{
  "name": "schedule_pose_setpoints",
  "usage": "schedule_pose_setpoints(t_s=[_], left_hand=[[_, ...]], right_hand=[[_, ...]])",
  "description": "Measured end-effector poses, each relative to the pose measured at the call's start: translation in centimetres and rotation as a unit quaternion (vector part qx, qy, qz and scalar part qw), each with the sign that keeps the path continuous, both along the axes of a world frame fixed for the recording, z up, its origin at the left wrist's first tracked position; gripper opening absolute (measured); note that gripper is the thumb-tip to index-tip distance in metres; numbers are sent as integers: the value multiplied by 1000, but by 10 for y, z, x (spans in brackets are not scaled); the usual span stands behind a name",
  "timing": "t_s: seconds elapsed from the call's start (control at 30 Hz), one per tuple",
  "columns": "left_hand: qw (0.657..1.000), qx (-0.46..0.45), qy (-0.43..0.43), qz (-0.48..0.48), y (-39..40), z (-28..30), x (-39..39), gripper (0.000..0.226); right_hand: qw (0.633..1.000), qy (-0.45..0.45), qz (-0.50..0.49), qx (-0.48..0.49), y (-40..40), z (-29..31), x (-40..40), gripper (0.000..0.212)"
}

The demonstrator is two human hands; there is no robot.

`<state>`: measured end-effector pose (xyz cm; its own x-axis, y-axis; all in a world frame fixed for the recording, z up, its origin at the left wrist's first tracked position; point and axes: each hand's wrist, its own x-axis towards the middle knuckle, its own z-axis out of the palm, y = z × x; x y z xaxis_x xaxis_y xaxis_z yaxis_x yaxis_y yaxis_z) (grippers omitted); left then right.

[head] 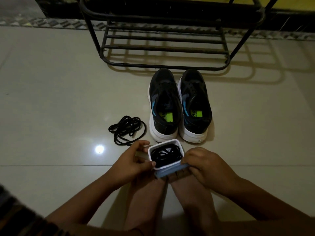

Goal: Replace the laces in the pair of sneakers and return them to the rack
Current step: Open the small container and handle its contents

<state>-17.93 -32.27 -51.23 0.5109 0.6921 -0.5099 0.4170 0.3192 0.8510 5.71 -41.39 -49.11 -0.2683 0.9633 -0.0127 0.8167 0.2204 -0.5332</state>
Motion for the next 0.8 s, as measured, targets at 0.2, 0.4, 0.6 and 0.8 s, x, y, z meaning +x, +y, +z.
schedule_pose_setpoints(t_s=[0.2, 0.4, 0.6, 0.8], left_hand=[[996, 17, 86, 33, 0, -9, 8, 26], [992, -47, 100, 66, 8, -9, 20, 10], [991, -31, 129, 34, 9, -8, 28, 17], [990, 2, 134, 32, 10, -8, 27, 15]], right_hand=[[999, 7, 32, -2, -5, -1, -1, 22], [989, 117, -71, -64, 2, 9, -1, 24], [957, 160, -189, -148, 15, 0, 6, 40], [940, 150, -259, -165, 27, -11, 2, 32]])
